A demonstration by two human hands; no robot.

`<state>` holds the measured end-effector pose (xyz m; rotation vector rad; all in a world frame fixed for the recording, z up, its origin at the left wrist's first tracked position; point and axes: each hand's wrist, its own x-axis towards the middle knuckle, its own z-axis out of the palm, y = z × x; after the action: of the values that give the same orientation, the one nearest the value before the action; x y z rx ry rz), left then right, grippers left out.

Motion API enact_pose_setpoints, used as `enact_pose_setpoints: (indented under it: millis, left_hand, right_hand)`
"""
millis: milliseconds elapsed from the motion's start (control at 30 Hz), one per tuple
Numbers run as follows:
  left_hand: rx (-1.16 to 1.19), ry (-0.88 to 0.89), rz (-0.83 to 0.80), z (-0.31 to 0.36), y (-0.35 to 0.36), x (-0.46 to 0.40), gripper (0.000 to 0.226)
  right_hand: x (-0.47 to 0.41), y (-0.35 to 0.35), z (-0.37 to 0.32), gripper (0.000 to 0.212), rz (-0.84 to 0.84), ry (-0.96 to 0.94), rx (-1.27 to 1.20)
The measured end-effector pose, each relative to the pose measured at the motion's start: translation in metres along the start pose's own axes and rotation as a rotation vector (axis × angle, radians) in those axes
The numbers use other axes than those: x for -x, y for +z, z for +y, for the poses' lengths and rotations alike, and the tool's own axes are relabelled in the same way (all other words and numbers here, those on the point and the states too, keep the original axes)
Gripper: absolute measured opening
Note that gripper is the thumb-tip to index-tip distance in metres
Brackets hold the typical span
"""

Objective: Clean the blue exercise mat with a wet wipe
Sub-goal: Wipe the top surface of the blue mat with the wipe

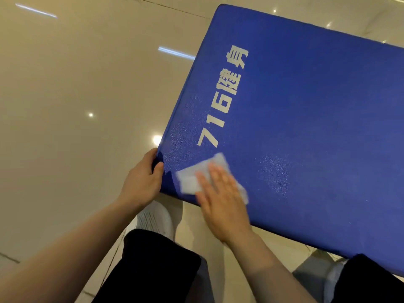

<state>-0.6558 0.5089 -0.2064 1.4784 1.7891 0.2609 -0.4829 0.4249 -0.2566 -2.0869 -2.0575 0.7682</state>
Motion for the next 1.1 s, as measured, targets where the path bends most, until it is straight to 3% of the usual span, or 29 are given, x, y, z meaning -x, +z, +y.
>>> enact_pose_setpoints:
  millis: [67,167,267,367,600,700,867,1100]
  left_hand:
    - [-0.082,0.060,-0.016,-0.001,0.001,0.002,0.041]
    - [-0.158,0.088,-0.035,-0.002,0.004,0.004,0.047]
    - [-0.179,0.079,-0.043,-0.001,0.004,0.003,0.048]
    - [-0.195,0.062,-0.043,0.002,0.002,0.001,0.048]
    - [-0.191,0.045,-0.040,0.001,0.002,-0.002,0.044]
    - [-0.144,0.026,-0.022,0.001,0.001,-0.002,0.042]
    - [-0.054,-0.036,-0.009,-0.006,0.000,-0.003,0.042]
    - [0.408,-0.388,0.125,-0.017,-0.005,-0.011,0.025]
  right_hand:
    - [0.024,-0.006,0.024,0.073,0.067,0.247,-0.074]
    - [0.056,-0.004,0.041,0.070,0.111,0.396,-0.015]
    - [0.060,0.011,0.026,0.063,0.115,0.325,0.038]
    - [0.044,0.020,-0.002,0.057,0.056,0.131,0.083]
    - [-0.039,0.005,-0.048,0.062,-0.197,-0.303,0.196]
    - [-0.043,0.002,-0.037,0.059,-0.172,-0.306,0.241]
    - [0.003,0.016,-0.007,0.062,-0.039,-0.151,0.181]
    - [0.023,0.018,-0.003,0.059,-0.077,-0.156,0.224]
